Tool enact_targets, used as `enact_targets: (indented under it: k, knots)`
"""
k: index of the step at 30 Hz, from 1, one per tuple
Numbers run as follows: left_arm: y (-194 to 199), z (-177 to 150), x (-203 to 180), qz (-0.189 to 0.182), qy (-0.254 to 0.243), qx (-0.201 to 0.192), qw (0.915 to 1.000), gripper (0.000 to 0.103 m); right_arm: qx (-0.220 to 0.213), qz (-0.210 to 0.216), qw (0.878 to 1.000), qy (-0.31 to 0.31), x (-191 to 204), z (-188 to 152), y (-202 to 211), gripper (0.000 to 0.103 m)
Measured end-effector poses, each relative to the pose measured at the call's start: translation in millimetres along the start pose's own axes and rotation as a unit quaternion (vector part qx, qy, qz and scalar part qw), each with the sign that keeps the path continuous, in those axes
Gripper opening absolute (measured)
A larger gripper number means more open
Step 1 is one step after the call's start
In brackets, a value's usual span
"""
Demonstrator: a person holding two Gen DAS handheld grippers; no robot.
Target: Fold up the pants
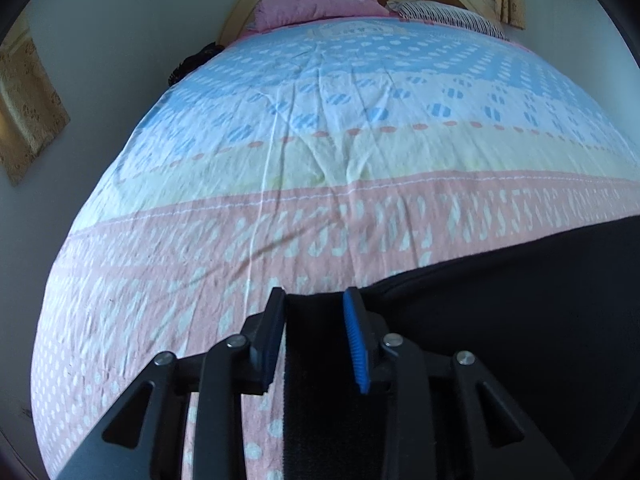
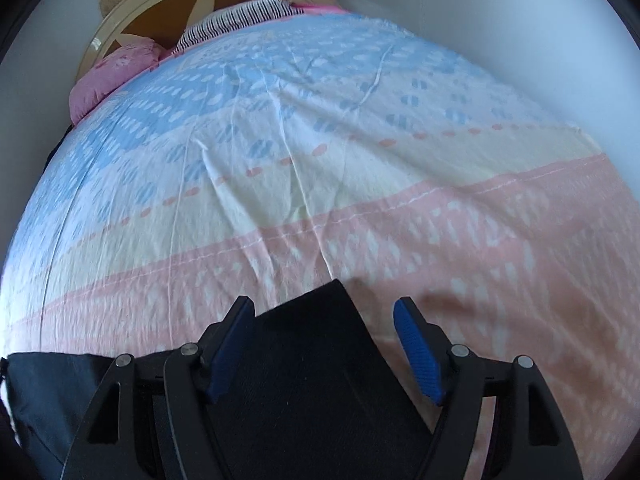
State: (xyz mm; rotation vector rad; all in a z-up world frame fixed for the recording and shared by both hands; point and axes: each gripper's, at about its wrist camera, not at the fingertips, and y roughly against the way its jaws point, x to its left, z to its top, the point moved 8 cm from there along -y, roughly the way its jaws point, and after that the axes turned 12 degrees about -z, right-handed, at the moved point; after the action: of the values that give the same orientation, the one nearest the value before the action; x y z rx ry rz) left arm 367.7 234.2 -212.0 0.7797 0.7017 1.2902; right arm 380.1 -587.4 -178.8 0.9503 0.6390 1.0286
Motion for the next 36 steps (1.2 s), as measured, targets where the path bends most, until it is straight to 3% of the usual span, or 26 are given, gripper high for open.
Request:
enact_targets:
  k: [2,3,5,7,12,18,27,36]
  knots:
    - [-0.3,-0.2,-2.1,0.004,-0.011,0.001,0.9999,0.030,0.003,0.009,1.000,0.005,2.1,-1.6,-3.1,0.071]
    - [-0.1,-0.5,-2.0,0.004,-0.013,0.001,0.9999,0.030,0.001,0.014,1.000,0.007,3.4,-2.3,-2.6,0.065]
    - [0.2,0.0,-1.5,0.000,-0.012,0.004,0.9999,0.028,-0.002,0.022,1.000,0.010,5.7,-4.1,0.5,0.019]
    - [1.3,0.7,-0.7,-0.008,-0.011,0.002,0.9999,0.026,-0.012,0.026,1.000,0.013,6.7,-6.2,8.4,0.013]
    - [5.9,2.9,-1.3,-0.017,0.003,-0.003,0.9998,0.012,-0.069,0.034,0.997,0.004,2.3,-4.6,52.2,0.012]
    - [46.2,14.2,-0.2,-0.030,0.024,-0.074,0.9965,0.011,-0.124,0.055,0.991,-0.012,-22.3,-15.1,115.5,0.012]
    - [103.7,1.7,5.2,-0.088,0.040,-0.142,0.9852,0.011,-0.158,0.080,0.983,-0.045,-64.4,-67.9,167.4,0.011]
    - [153.1,-46.8,-1.3,-0.119,0.034,-0.187,0.9745,0.011,-0.157,0.076,0.984,-0.041,-99.9,-138.6,181.8,0.008]
